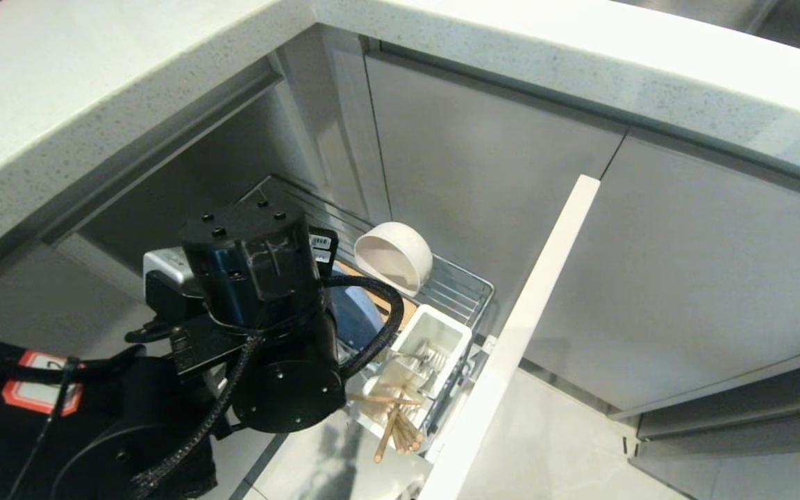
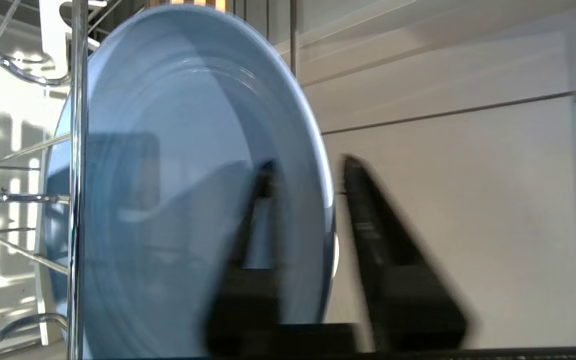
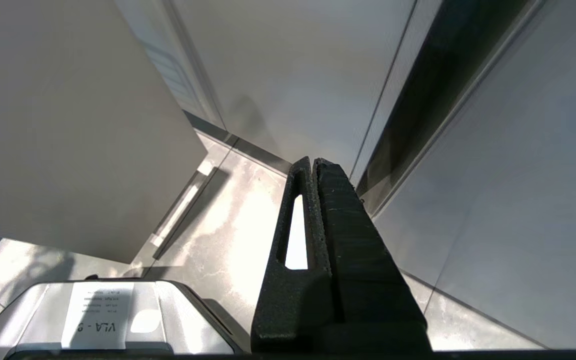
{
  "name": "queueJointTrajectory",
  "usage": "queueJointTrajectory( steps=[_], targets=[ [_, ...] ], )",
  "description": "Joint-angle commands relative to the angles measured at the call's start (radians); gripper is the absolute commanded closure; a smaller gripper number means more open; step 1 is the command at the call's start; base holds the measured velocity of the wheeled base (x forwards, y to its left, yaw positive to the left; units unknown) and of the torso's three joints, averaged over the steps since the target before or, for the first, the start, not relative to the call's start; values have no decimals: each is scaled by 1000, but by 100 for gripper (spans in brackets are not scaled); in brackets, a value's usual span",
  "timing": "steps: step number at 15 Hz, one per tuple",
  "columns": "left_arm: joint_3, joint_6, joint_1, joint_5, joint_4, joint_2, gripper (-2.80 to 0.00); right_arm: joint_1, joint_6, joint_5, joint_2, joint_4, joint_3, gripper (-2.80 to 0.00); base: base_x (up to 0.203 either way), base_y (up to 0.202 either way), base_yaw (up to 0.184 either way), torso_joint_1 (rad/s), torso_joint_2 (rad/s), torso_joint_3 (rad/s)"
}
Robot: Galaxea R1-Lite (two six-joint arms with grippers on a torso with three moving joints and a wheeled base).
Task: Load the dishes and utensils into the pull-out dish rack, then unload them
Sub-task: Pick up the plate and place it in the cupboard, then take the plate out of the cupboard
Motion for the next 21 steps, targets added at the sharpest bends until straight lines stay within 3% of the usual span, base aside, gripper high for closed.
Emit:
queueJointTrajectory(
  steps=[1,7,13,14,18,20,21],
  targets=[
    [-2,-3,0,10,-7,-3,-280,1,0,-1,-4,0,2,0,0,0,0,0,0,0],
    [-25,-4,-5,14,115,-44,-280,1,0,-1,-4,0,2,0,0,0,0,0,0,0],
    [-157,-4,-69,17,492,-200,-280,0,0,0,-3,0,2,0,0,0,0,0,0,0],
    [-179,-4,-80,18,529,-211,0,1,0,0,-3,0,2,0,0,0,0,0,0,0],
    [-273,20,-145,19,777,-226,0,0,1,0,-3,0,2,0,0,0,0,0,0,0],
    [-369,99,-188,17,942,-225,0,0,-1,0,-4,0,2,0,0,0,0,0,0,0],
    [-399,178,-195,15,1028,-223,0,1,-1,0,-4,0,2,0,0,0,0,0,0,0]
  ],
)
